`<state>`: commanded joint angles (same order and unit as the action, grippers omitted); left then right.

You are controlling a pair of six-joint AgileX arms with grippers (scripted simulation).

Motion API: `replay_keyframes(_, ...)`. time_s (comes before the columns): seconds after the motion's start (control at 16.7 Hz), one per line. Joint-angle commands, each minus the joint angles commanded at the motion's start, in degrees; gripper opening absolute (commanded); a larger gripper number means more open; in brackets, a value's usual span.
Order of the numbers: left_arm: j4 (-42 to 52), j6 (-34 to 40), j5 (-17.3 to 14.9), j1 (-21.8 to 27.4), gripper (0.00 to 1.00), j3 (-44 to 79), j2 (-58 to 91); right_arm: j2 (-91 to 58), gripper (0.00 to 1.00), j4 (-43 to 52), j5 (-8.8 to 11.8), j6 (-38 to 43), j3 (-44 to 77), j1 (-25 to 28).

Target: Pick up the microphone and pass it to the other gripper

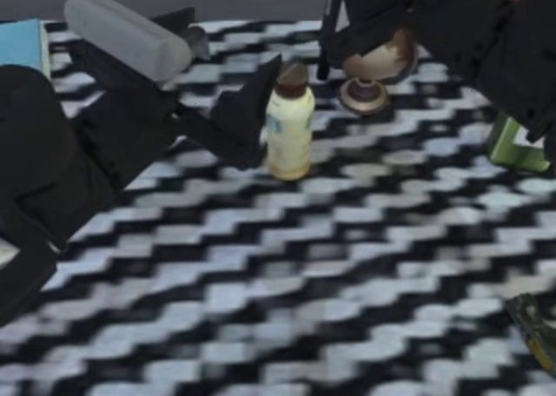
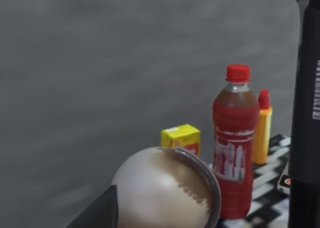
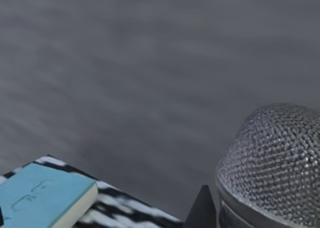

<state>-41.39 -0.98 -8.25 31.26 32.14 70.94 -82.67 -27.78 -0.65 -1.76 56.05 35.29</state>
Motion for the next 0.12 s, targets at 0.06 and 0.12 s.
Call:
replay_keyframes(0.06,0.0,0.0,-0.1,-0.1,1.00,-0.5,-0.6,0.3,0.00,0.0,0.3,0.0,-0.3,-0.3)
replay_keyframes(0.12,0.0,0.0,-0.1,-0.1,1.00,-0.6,-0.7,0.3,0.00,0.0,0.3,0.0,-0.3,-0.4)
